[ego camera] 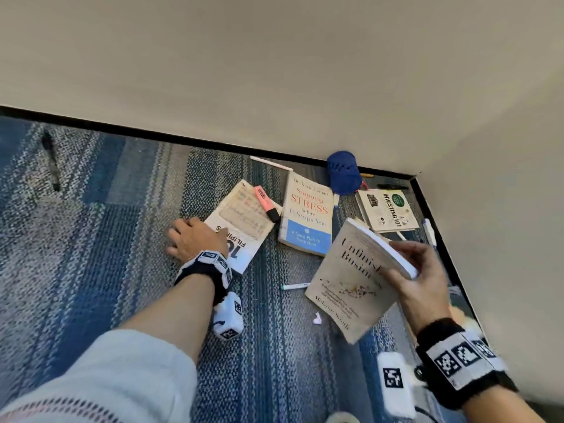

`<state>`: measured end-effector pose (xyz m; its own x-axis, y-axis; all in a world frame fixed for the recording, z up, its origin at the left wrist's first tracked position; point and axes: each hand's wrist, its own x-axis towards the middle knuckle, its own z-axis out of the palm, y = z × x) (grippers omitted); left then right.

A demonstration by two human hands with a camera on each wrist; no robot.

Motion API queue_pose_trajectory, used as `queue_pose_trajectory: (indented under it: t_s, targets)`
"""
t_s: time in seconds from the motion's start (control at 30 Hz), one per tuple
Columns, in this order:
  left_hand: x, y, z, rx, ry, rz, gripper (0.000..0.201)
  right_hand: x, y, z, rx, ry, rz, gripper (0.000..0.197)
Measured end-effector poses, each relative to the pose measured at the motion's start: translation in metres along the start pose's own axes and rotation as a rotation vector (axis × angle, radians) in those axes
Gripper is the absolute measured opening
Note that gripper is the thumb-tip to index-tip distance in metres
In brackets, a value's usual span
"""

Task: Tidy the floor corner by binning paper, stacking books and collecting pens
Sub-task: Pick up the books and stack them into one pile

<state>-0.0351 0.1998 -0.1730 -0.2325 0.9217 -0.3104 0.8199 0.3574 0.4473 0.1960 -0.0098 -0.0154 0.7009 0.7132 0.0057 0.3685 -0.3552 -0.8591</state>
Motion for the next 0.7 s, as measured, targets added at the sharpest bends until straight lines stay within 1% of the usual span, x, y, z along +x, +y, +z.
queue_pose_trajectory:
  t_s: [0.07, 0.1, 0.13, 0.17, 0.2, 0.23, 0.27, 0.3, 0.33, 0.37, 0.4, 0.43, 0.47, 0.5, 0.53, 0.57, 0.63, 0.7]
  targets:
    - [-0.004, 0.005, 0.006, -0.014, -0.012, -0.014, 0.066, -0.001, 0.016, -0.001, 0.242, 0.018, 0.151, 0.041]
    - [-0.004, 0.007, 0.008, -0.034, -0.05, -0.045, 0.07, -0.002, 0.026, 0.001, 0.375, 0.027, 0.243, 0.04]
    - [-0.003, 0.01, 0.009, -0.049, -0.12, -0.072, 0.075, -0.003, 0.037, 0.0, 0.474, 0.036, 0.316, 0.037]
    - [-0.003, 0.011, 0.009, -0.047, -0.187, -0.097, 0.081, -0.005, 0.048, 0.001, 0.527, 0.04, 0.36, 0.036]
    - [-0.006, 0.013, 0.008, -0.02, -0.206, -0.109, 0.082, -0.007, 0.058, 0.001, 0.536, 0.036, 0.375, 0.037]
    - [-0.013, 0.015, 0.006, 0.059, -0.147, -0.08, 0.078, -0.009, 0.066, 0.0, 0.53, 0.02, 0.375, 0.04]
    - [-0.025, 0.018, 0.002, 0.16, -0.014, 0.02, 0.067, -0.01, 0.071, -0.002, 0.521, -0.006, 0.366, 0.042]
    - [-0.041, 0.022, 0.0, 0.23, 0.101, 0.191, 0.056, -0.009, 0.075, -0.006, 0.512, -0.024, 0.363, 0.043]
    - [-0.059, 0.026, 0.001, 0.235, 0.142, 0.399, 0.046, -0.006, 0.075, -0.009, 0.5, -0.036, 0.362, 0.043]
    - [-0.079, 0.031, 0.006, 0.203, 0.065, 0.602, 0.04, -0.002, 0.077, -0.014, 0.487, -0.031, 0.361, 0.042]
    - [-0.099, 0.033, 0.017, 0.172, -0.091, 0.776, 0.035, 0.001, 0.078, -0.02, 0.479, -0.031, 0.348, 0.042]
    - [-0.118, 0.034, 0.029, 0.178, -0.276, 0.899, 0.032, 0.006, 0.078, -0.025, 0.462, -0.025, 0.325, 0.043]
    - [-0.136, 0.035, 0.04, 0.219, -0.445, 0.969, 0.031, 0.009, 0.078, -0.031, 0.448, -0.02, 0.296, 0.045]
    - [-0.148, 0.033, 0.053, 0.268, -0.548, 0.998, 0.032, 0.012, 0.079, -0.036, 0.433, -0.006, 0.277, 0.045]
    - [-0.159, 0.031, 0.065, 0.306, -0.594, 0.997, 0.033, 0.015, 0.08, -0.04, 0.425, 0.007, 0.267, 0.044]
    - [-0.168, 0.03, 0.076, 0.329, -0.6, 0.982, 0.032, 0.017, 0.081, -0.046, 0.424, 0.013, 0.259, 0.043]
    - [-0.178, 0.031, 0.088, 0.355, -0.565, 0.952, 0.027, 0.022, 0.087, -0.056, 0.428, -0.001, 0.275, 0.045]
    - [-0.182, 0.032, 0.089, 0.414, -0.526, 0.997, 0.021, 0.025, 0.097, -0.062, 0.432, -0.021, 0.34, 0.05]
